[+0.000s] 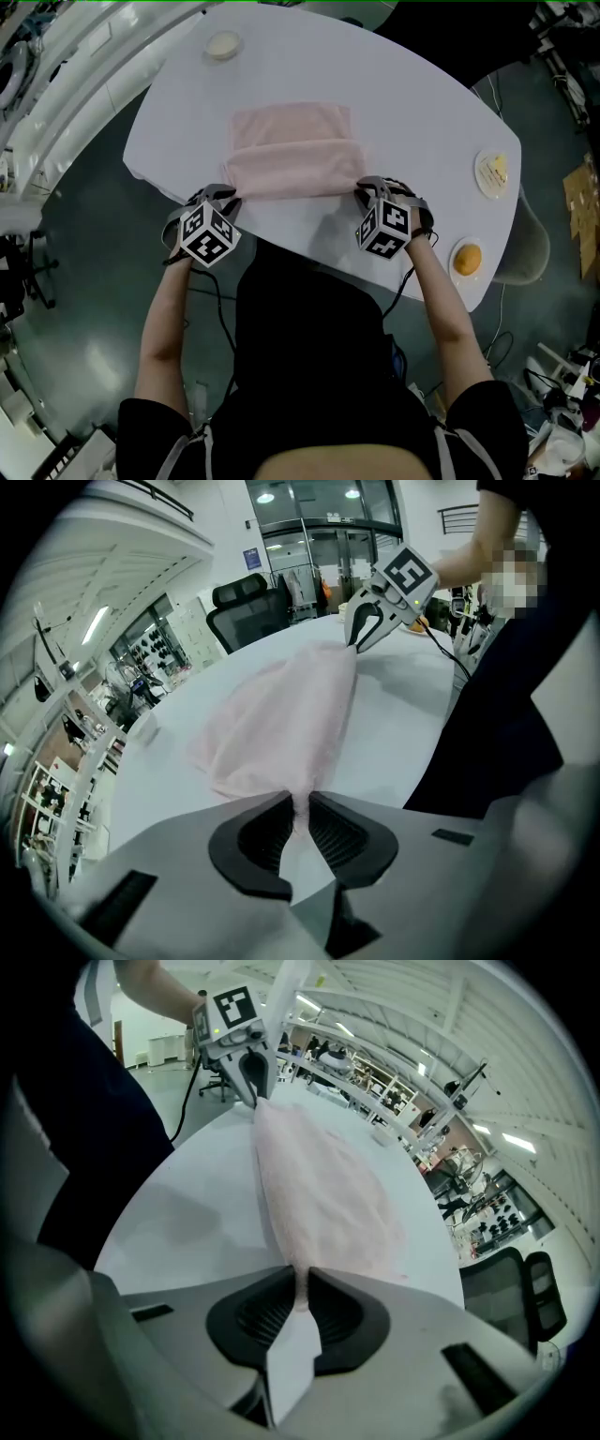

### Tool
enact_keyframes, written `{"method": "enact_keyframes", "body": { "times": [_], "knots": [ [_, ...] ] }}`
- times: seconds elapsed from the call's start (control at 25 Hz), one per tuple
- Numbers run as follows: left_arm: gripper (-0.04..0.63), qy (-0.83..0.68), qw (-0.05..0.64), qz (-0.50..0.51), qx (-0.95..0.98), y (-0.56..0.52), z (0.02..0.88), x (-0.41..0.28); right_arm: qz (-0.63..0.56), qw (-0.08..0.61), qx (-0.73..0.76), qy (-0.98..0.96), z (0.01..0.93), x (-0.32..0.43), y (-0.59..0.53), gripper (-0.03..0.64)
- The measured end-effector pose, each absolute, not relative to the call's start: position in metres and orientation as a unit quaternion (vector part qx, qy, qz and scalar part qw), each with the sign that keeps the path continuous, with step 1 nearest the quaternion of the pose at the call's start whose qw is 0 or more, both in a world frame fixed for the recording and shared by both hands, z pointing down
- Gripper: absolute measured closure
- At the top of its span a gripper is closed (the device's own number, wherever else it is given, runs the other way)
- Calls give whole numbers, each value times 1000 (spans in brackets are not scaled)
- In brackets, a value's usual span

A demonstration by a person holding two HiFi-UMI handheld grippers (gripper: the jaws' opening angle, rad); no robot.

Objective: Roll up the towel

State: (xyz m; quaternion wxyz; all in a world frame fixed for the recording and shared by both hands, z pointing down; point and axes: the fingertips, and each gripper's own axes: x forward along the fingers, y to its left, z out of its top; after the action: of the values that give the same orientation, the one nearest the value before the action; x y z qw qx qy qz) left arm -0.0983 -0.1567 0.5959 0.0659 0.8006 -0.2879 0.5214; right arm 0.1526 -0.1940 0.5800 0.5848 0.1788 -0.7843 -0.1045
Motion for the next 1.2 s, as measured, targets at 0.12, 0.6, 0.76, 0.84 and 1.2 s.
{"method": "enact_keyframes", "body": {
  "times": [0.12,0.6,0.76,0.84,1.2],
  "knots": [
    [535,-288,61,519,802,-143,586,-99,-115,577,178,-789,566,152,-181,568],
    [537,-267,69,513,813,-62,561,-94,-115,563,154,-804,542,157,-95,566],
    [535,-284,55,505,813,-66,544,-97,-123,549,170,-809,523,153,-99,566],
    [536,-293,43,504,811,-73,534,-100,-122,539,179,-814,510,150,-108,566],
    [535,-310,26,493,812,-124,512,-112,-107,526,220,-815,484,137,-170,566]
  ]
}}
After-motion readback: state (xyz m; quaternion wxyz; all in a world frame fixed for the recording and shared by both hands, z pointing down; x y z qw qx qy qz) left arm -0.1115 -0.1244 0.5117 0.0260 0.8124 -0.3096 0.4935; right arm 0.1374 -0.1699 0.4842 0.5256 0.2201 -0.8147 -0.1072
